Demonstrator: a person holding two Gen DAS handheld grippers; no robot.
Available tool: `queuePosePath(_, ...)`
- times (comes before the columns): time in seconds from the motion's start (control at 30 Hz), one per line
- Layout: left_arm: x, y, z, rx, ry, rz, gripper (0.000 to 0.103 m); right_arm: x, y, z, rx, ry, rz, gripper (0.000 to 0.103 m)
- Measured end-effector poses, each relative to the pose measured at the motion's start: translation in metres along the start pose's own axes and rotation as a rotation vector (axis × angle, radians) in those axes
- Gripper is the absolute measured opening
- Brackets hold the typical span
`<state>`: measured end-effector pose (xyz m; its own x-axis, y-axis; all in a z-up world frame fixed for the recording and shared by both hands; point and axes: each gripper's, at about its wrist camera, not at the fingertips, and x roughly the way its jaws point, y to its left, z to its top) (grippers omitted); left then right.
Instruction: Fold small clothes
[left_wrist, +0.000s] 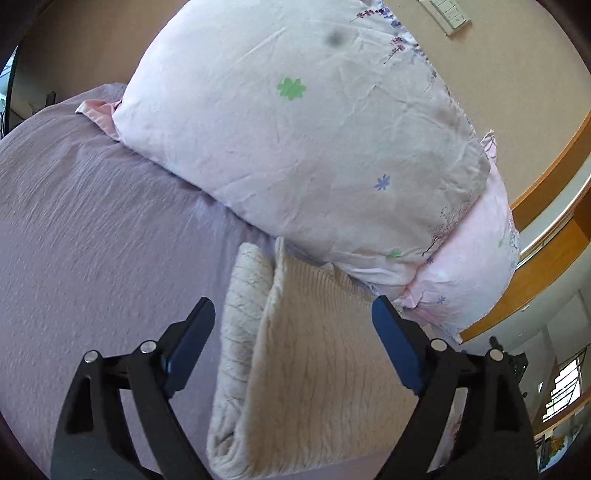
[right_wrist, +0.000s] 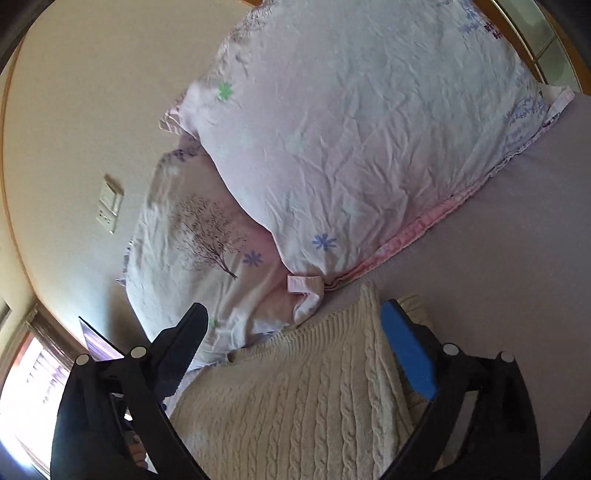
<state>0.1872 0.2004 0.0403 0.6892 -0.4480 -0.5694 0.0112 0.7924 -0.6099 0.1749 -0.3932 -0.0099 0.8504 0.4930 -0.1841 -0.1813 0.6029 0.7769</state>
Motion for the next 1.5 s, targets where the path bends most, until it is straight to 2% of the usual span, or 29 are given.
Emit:
queuePosePath(0.13,0.017,0.025,-0.011,-0.086,0.133,-0.04,0.061,-0.002,0.003,0.002,-0.049,0.007,-0.015,0.099)
queuePosePath(0.23,0.034,0.039,-0.019,-0.151,0.172,-0.062,0.054,0.01,0.001,0.002,-0.031,0.039,-0.005,0.099)
queuePosePath(0.37,0.037,0.041,-0.026,-0.179,0.155,-0.093,0.043,0.011,0.001,-0.001,-0.019,0.057,0.022,0.099)
queuePosePath(0.4,0.042,0.041,-0.028,-0.205,0.169,-0.116,0.032,0.011,0.002,-0.001,-0.017,0.059,0.032,0.099)
queuePosePath(0.43,0.046,0.042,-0.03,-0.236,0.181,-0.132,0.026,0.011,0.002,-0.001,-0.013,0.063,0.043,0.099)
queuePosePath(0.47,0.052,0.045,-0.035,-0.298,0.188,-0.166,0.019,0.011,0.002,-0.001,-0.009,0.07,0.055,0.099)
queuePosePath(0.5,0.052,0.046,-0.036,-0.341,0.181,-0.189,0.017,0.011,0.003,-0.001,-0.007,0.075,0.063,0.099)
queuePosePath(0.53,0.051,0.045,-0.039,-0.398,0.159,-0.248,0.016,0.011,0.004,0.0,-0.006,0.078,0.068,0.099)
queuePosePath(0.57,0.05,0.038,-0.038,-0.412,0.141,-0.283,0.015,0.009,0.005,0.001,-0.006,0.077,0.075,0.099)
queuePosePath(0.67,0.043,-0.019,-0.031,-0.346,0.079,-0.424,0.015,-0.001,0.008,0.007,-0.022,0.048,0.095,0.099)
queuePosePath(0.77,0.069,-0.105,-0.033,-0.257,0.113,-0.619,0.015,-0.017,0.01,0.014,-0.086,-0.01,0.051,0.099)
queuePosePath(0.8,0.08,-0.126,-0.037,-0.24,0.133,-0.662,0.015,-0.022,0.01,0.017,-0.105,-0.028,0.024,0.099)
queuePosePath(0.87,0.123,-0.178,-0.052,-0.212,0.233,-0.766,0.016,-0.029,0.004,0.022,-0.118,-0.047,-0.02,0.099)
queuePosePath(0.9,0.152,-0.204,-0.064,-0.203,0.325,-0.805,0.022,-0.031,-0.001,0.026,-0.114,-0.043,-0.034,0.099)
queuePosePath(0.97,0.194,-0.238,-0.088,-0.216,0.501,-0.85,0.031,-0.033,-0.015,0.032,-0.07,-0.019,-0.036,0.099)
queuePosePath(1.0,0.2,-0.244,-0.093,-0.215,0.537,-0.868,0.031,-0.034,-0.023,0.034,-0.036,0.002,-0.025,0.099)
queuePosePath(1.03,0.199,-0.248,-0.096,-0.192,0.541,-0.865,0.039,-0.033,-0.03,0.037,-0.002,0.03,-0.01,0.099)
queuePosePath(1.07,0.192,-0.246,-0.093,-0.159,0.504,-0.848,0.047,-0.03,-0.037,0.038,0.029,0.069,0.002,0.099)
queuePosePath(1.1,0.178,-0.238,-0.084,-0.113,0.425,-0.8,0.066,-0.026,-0.042,0.039,0.049,0.108,0.007,0.101)
queuePosePath(1.13,0.165,-0.227,-0.075,-0.079,0.342,-0.715,0.076,-0.021,-0.046,0.038,0.063,0.151,0.006,0.101)
queuePosePath(1.17,0.153,-0.215,-0.065,-0.043,0.262,-0.6,0.077,-0.012,-0.05,0.035,0.084,0.212,-0.006,0.101)
queuePosePath(1.23,0.143,-0.196,-0.052,0.024,0.191,-0.391,0.08,0.005,-0.055,0.025,0.103,0.309,-0.041,0.101)
queuePosePath(1.3,0.147,-0.179,-0.05,0.038,0.204,-0.259,0.08,0.022,-0.056,0.014,0.09,0.398,-0.098,0.101)
queuePosePath(1.37,0.161,-0.167,-0.055,0.034,0.283,-0.211,0.08,0.032,-0.054,0.005,0.058,0.445,-0.133,0.098)
queuePosePath(1.4,0.17,-0.166,-0.061,0.047,0.316,-0.19,0.08,0.036,-0.053,0.001,0.041,0.459,-0.144,0.091)
queuePosePath(1.47,0.181,-0.172,-0.07,0.079,0.346,-0.185,0.08,0.037,-0.051,-0.003,0.002,0.455,-0.175,0.084)
queuePosePath(1.5,0.187,-0.175,-0.075,0.096,0.359,-0.185,0.08,0.037,-0.051,-0.004,-0.005,0.452,-0.186,0.071)
